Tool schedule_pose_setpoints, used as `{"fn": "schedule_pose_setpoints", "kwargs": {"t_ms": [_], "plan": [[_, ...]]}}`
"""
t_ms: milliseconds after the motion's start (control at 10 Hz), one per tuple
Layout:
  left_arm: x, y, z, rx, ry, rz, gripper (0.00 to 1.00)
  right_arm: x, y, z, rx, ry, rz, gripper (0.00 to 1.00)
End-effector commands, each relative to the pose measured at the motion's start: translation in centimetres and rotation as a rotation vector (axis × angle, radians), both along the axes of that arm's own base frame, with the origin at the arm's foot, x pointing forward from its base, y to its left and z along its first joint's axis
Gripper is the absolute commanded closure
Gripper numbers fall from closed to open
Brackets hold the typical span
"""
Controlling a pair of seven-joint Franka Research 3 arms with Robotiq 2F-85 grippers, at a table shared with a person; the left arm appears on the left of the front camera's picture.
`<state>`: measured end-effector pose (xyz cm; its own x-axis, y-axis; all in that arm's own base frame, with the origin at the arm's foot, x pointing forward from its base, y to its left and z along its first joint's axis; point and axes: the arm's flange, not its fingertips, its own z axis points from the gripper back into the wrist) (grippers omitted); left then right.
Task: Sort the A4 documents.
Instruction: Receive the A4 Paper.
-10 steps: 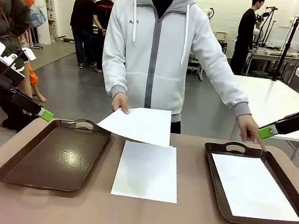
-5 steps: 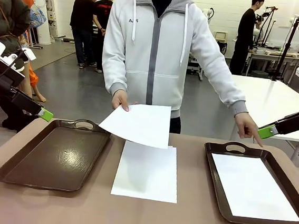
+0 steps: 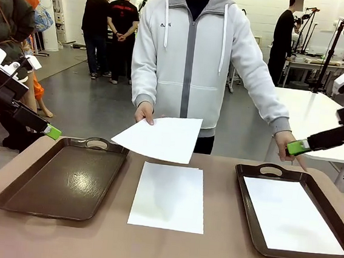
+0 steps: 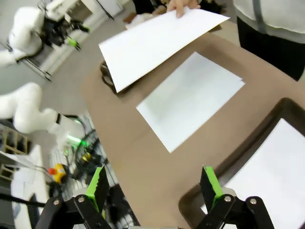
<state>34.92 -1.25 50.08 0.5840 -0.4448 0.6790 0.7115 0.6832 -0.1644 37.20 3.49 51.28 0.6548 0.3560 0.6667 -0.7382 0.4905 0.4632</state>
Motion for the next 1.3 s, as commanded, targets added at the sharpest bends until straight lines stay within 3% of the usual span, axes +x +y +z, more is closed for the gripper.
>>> {"fn": "schedule_pose_setpoints", "kwargs": {"t_ms": [0, 200, 600, 1200], "plan": [[0.1, 0.2, -0.2, -0.01, -0.006, -0.016, 0.0, 4.9, 1.6, -1.4, 0.175, 0.161, -0.043, 0.0], [0.1, 0.2, -0.2, -0.01, -0.006, -0.016, 0.0, 8.0, 3.0, -2.9, 0.298, 0.251, -0.091, 0.0], [0.1, 0.2, -0.2, -0.01, -0.006, -0.016, 0.0, 12.6, 7.1, -8.7, 0.571, 0.533, -0.207, 0.0], [0.1, 0.2, -0.2, -0.01, -0.006, -0.016, 0.0, 14.8, 15.7, -13.3, 0.617, 0.722, -0.206, 0.0]]}}
